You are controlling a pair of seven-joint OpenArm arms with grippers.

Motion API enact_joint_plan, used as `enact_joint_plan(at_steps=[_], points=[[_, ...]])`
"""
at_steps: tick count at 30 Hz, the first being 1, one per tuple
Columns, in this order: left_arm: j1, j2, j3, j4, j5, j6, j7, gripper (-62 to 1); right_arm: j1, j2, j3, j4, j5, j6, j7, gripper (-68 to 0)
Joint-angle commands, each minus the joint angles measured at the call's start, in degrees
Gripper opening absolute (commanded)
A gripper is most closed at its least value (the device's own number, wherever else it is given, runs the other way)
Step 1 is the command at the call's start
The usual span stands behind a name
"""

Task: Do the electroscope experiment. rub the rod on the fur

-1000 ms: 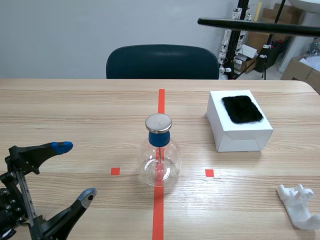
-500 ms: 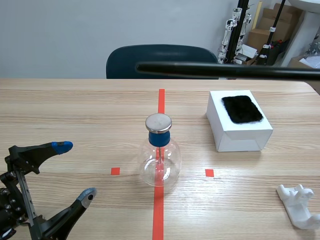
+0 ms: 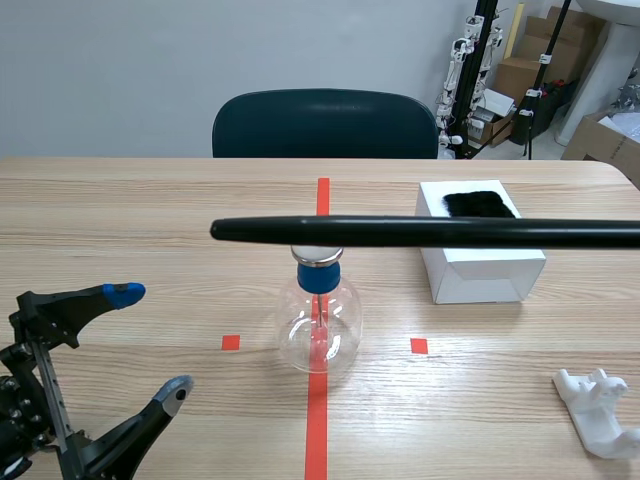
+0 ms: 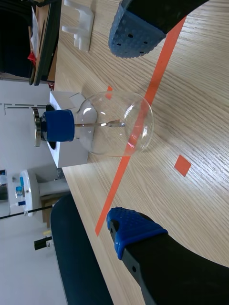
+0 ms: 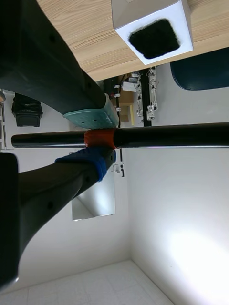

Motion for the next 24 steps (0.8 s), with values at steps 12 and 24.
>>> enact_joint_plan(at_steps=[12,24], points=[[-0.2,-0.2,-0.4,0.7,-0.6,0.1,-0.8,1.4,0.2,0.0,0.5,0.5,0.4,-0.8,0.0,-66.9],[-0.2,-0.2,-0.4,0.7,-0.6,0.1,-0.8,1.4,0.2,0.0,1.8,0.5,1.0,-2.3,-2.4,-66.9]])
